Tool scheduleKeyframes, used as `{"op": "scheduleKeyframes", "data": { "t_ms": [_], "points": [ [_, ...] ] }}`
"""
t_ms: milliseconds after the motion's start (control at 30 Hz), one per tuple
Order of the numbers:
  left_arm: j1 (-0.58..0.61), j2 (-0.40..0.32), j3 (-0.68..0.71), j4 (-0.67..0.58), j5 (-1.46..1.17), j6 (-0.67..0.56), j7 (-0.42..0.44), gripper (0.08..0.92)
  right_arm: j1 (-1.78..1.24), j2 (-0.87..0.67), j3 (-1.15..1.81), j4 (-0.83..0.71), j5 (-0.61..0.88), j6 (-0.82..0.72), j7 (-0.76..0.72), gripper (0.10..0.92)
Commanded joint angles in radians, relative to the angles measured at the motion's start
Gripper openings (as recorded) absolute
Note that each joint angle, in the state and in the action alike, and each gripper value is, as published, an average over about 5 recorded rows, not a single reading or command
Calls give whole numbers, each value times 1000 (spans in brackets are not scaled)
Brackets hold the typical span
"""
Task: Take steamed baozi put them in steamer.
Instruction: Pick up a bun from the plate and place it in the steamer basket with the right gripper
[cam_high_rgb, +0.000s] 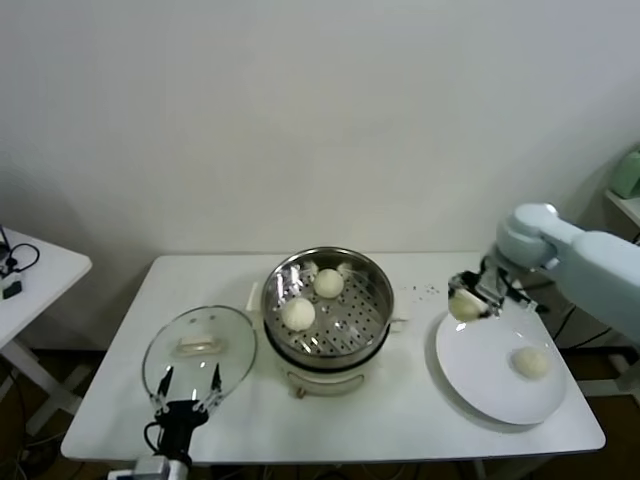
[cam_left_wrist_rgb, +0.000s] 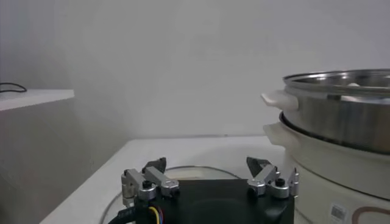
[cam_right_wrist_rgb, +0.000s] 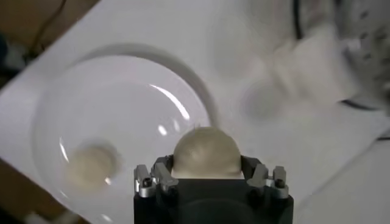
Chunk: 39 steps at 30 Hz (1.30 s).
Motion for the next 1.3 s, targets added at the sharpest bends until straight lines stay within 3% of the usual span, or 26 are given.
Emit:
{"op": "scheduleKeyframes", "data": {
  "t_ms": [33, 267, 633, 1300],
  "points": [
    [1, -2, 4, 5, 10, 3, 0, 823, 296, 191, -81, 150, -73, 161, -16, 713],
    [-1, -1, 18, 8, 25, 13, -2, 823, 268, 338, -102, 189, -12, 114, -19, 712],
    [8, 17, 14, 12, 25, 24, -2, 823, 211, 527, -171, 74, 41, 126, -17, 712],
    [8, 19, 19, 27, 38, 31, -2, 823, 151, 594, -282, -47, 118, 173, -17, 712]
  ]
}}
